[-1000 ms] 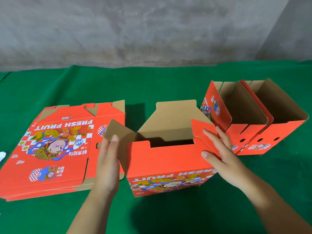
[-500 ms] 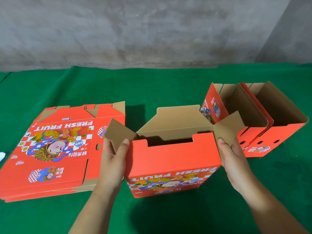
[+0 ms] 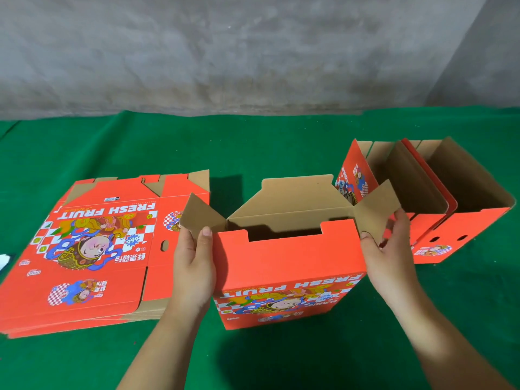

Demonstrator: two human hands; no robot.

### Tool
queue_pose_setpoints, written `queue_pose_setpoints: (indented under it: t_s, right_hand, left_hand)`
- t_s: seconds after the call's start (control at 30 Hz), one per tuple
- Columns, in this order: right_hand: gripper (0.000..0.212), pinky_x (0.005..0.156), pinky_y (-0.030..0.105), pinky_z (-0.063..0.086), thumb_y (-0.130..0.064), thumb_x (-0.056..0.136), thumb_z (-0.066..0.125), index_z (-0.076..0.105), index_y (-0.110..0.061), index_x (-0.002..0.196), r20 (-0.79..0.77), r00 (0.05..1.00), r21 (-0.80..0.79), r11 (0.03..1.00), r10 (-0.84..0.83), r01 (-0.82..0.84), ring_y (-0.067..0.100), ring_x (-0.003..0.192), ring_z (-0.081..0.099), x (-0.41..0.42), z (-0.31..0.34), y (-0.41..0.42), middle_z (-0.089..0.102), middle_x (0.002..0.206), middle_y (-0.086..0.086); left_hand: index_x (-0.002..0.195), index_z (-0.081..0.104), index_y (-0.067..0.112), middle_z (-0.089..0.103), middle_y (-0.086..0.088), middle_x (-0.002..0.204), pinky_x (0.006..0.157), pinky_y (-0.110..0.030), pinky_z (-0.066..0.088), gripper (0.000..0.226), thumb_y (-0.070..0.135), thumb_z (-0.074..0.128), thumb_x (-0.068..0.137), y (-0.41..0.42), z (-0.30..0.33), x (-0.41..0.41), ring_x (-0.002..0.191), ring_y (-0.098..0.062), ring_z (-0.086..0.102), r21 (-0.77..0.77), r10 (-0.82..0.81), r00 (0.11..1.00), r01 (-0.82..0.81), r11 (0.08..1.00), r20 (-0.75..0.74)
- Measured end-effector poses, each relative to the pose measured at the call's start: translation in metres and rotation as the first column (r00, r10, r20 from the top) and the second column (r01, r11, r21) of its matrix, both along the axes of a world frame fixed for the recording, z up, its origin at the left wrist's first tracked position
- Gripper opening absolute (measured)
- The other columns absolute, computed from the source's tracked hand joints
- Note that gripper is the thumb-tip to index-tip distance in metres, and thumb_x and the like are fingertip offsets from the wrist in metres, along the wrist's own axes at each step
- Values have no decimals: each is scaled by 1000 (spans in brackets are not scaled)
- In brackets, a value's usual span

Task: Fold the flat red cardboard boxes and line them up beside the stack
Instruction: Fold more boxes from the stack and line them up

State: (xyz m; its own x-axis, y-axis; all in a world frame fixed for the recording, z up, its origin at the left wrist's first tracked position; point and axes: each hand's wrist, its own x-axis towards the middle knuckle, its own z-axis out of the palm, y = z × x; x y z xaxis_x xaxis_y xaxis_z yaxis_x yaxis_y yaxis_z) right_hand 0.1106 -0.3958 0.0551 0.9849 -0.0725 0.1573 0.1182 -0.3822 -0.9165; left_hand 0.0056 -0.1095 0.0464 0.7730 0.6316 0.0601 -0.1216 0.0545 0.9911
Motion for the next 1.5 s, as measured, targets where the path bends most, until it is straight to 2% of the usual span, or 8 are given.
queue_pose_setpoints:
  t_s: [0.17,0.33,0.57,0.7,0.87,1.17,1.33,1.5]
  right_hand:
    - [59,109,32,32,-15,89,62,43,-16,145,580,812,-391,898,69,202,33,126,44,-20,9,6,45,133,12]
    - [55,118,42,34,-44,101,34,46,-33,153,105,861,-860,480,497,-172,20,148,38,-39,0,30,41,161,-5]
    - [48,108,28,40,-51,101,32,53,-44,143,-110,914,-863,420,390,-282,9,136,49,-36,4,38,51,151,-21]
    - [59,120,41,34,-52,98,43,36,-36,154,-54,923,-827,501,380,-254,20,151,30,-34,3,36,17,169,-7]
    - [72,118,35,26,-30,80,69,45,-12,145,556,831,-386,896,36,220,21,138,35,-28,-4,13,43,143,9]
    - [60,121,33,25,-48,94,51,59,-15,144,133,845,-614,713,517,-339,10,147,29,-7,-20,-15,45,152,-8]
    - [60,102,4,22,-59,98,34,80,-20,102,58,916,-489,811,397,-320,8,120,45,12,-1,-7,63,120,-7]
    - [61,89,34,41,-69,89,35,61,-14,97,-13,995,-173,979,104,-104,25,106,51,32,9,20,56,101,6]
  left_hand:
    - [131,54,34,72,11,118,108,-50,49,38,14,67,101,1,2,-2,116,-14,67,176,-46,997,57,983,-65]
    - [156,37,22,64,-1,138,113,-43,47,67,3,66,99,7,4,2,128,-22,61,314,-38,986,88,945,-162]
    - [151,54,16,51,6,158,122,-43,33,54,8,52,97,7,1,-4,148,-20,42,722,-310,949,255,643,-60]
    - [121,77,26,71,18,124,111,-45,40,32,36,54,100,1,-3,-7,135,-8,53,845,-366,898,382,374,-244]
    - [129,66,25,50,14,147,115,-32,37,31,23,59,100,8,-2,-5,140,-5,47,750,-370,902,402,525,-224]
    - [153,43,18,42,-3,153,119,-12,23,57,8,63,100,6,13,28,144,5,33,733,-234,955,289,616,-180]
    - [117,77,33,58,11,140,112,-36,34,43,36,40,96,2,22,45,130,-17,51,732,-240,933,359,579,-268]
    - [102,54,27,67,15,92,91,-41,34,42,68,46,94,2,13,55,97,-16,53,650,-37,967,198,734,-253]
